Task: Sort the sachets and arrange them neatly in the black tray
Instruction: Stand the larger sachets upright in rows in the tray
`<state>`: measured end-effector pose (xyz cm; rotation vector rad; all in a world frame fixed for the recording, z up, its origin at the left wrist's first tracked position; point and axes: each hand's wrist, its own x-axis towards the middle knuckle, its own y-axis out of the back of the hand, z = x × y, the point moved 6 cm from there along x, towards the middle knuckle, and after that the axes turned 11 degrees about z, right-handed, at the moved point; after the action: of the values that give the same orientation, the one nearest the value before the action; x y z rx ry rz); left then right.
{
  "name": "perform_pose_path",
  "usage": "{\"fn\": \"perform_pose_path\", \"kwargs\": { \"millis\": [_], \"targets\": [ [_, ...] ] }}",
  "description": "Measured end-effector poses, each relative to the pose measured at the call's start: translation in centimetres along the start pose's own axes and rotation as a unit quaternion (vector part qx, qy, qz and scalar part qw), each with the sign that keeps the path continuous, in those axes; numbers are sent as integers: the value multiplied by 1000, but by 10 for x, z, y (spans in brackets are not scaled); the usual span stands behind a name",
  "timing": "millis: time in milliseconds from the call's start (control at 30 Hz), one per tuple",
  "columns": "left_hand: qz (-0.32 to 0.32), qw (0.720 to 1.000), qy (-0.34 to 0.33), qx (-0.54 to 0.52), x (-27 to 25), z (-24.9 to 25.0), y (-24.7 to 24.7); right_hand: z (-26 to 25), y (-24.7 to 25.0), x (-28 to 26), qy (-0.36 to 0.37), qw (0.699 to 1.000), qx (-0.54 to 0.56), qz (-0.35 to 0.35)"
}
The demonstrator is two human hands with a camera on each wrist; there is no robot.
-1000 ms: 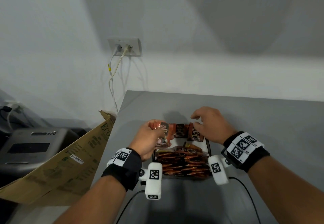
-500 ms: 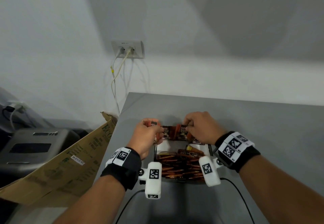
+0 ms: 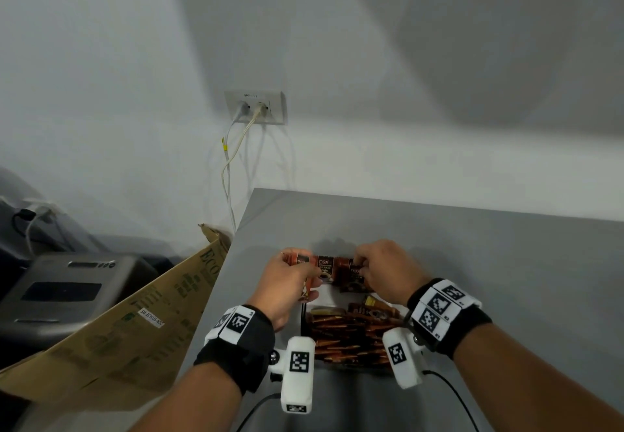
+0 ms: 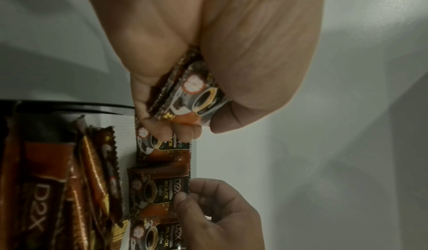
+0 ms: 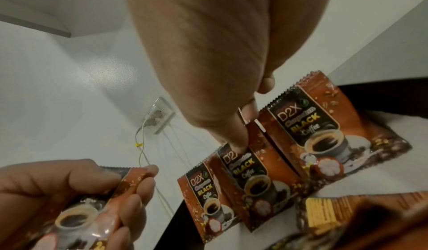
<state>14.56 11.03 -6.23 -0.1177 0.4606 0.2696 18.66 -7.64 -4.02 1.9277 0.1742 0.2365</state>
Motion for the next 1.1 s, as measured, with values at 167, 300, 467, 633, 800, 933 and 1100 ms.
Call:
{"fn": "perform_pose_path", "kwargs": {
  "millis": [167, 300, 467, 633, 800, 933, 1100],
  "targets": [
    [-3, 1000, 1, -5, 0, -1, -2, 0, 0, -1, 20, 999, -11, 23],
    [-9, 1000, -2, -8, -2, 2, -2, 0, 6, -3, 26, 999, -4, 33],
    [-39, 999, -21, -22, -7, 8, -4, 0, 38, 2, -7, 990, 106, 98],
    [-77, 994, -67, -26, -16, 22, -19, -28, 61, 1, -30, 972, 232, 13],
    [-88, 991, -100, -21, -17, 30, -19, -46, 65, 8, 7, 977, 211, -22],
    [-75, 992, -95, -27, -13, 26, -5, -57, 50, 11, 21, 981, 184, -55],
    [64, 995, -69, -19, -1, 22, 25, -49, 39, 20, -22, 989, 146, 8]
  ]
}}
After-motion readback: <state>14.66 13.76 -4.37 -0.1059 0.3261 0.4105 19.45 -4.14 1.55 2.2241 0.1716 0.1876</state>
